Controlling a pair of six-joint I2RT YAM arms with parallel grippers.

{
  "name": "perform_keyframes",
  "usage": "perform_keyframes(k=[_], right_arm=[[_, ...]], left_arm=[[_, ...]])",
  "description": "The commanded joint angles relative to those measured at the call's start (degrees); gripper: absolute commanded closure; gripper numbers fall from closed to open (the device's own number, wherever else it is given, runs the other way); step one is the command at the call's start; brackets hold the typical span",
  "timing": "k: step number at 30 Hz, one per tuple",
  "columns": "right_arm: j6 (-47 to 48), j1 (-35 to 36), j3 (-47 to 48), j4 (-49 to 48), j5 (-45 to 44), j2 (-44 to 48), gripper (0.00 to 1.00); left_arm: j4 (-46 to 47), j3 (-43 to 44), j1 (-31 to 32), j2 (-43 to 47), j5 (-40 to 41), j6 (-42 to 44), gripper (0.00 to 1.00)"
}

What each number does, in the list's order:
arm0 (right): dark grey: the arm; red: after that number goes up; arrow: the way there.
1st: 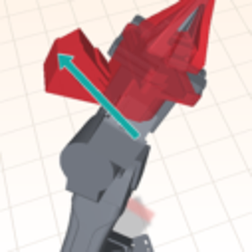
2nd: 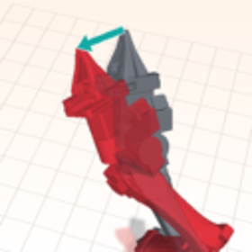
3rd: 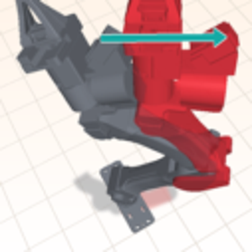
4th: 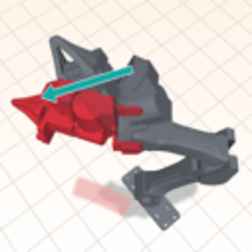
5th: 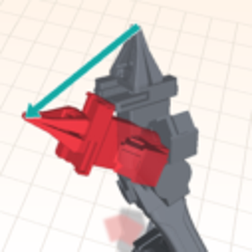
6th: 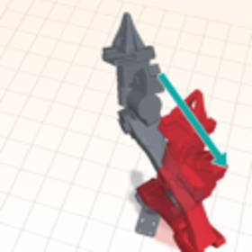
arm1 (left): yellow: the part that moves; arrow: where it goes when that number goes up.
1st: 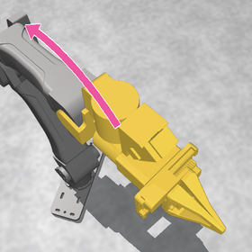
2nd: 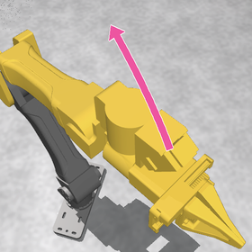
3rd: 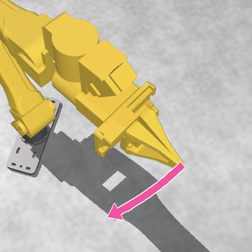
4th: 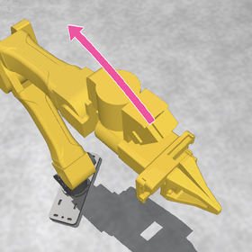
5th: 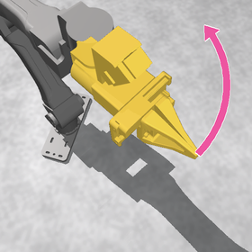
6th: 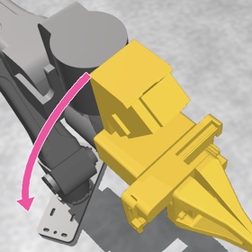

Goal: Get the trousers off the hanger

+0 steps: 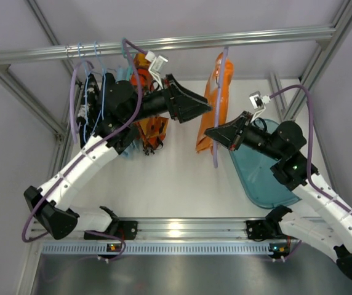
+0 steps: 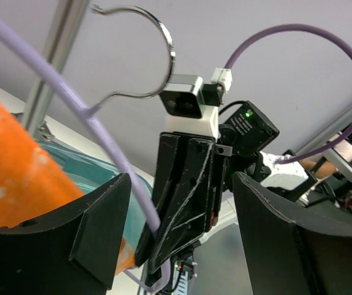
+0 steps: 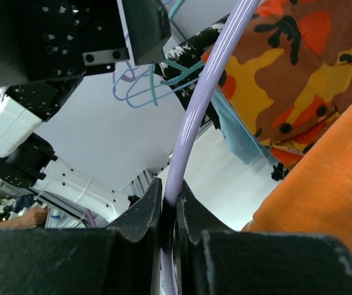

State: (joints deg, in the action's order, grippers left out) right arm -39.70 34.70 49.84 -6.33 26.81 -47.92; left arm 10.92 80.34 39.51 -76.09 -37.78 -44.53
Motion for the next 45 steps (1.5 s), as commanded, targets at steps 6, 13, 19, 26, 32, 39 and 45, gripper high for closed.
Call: perform_keyframes(k=[6,13,19,26,32,39,45], right_arm=[[2.3,-0.2,5.9,-21.0,5.3,1.8,1.00],[1.5,-0.2,5.5,-24.4,8.2,-0.7,1.00],[2.1,-0.1,3.4,-24.9,8.5,-0.9,1.00],[15.5,-0.3,-1.0,-20.9,2.7,2.7,0.67],[31.8,-0.5,-5.8,-11.7,-7.8,11.2,0.32],[42.5,-0.6,-18.1,-8.5,-9.1,22.4,0.29],[48.4,-0.5,-26.8,-16.7,-6.9,23.4,0.25]], left_arm=[[4.2,0.0,-1.5,-1.9,-1.6,-4.1,0.26],[10.9,3.0,1.8,-6.8,-5.0,-11.7,0.34],[11.7,2.8,1.7,-7.2,-2.4,-15.5,0.69],[9.7,3.2,1.6,-6.7,-0.7,-18.6,1.00],[8.2,4.8,1.6,-6.2,-0.2,-20.7,1.00],[7.9,5.4,1.6,-6.6,0.6,-24.6,1.00],[7.6,8.0,1.6,-7.7,1.5,-26.2,1.00]])
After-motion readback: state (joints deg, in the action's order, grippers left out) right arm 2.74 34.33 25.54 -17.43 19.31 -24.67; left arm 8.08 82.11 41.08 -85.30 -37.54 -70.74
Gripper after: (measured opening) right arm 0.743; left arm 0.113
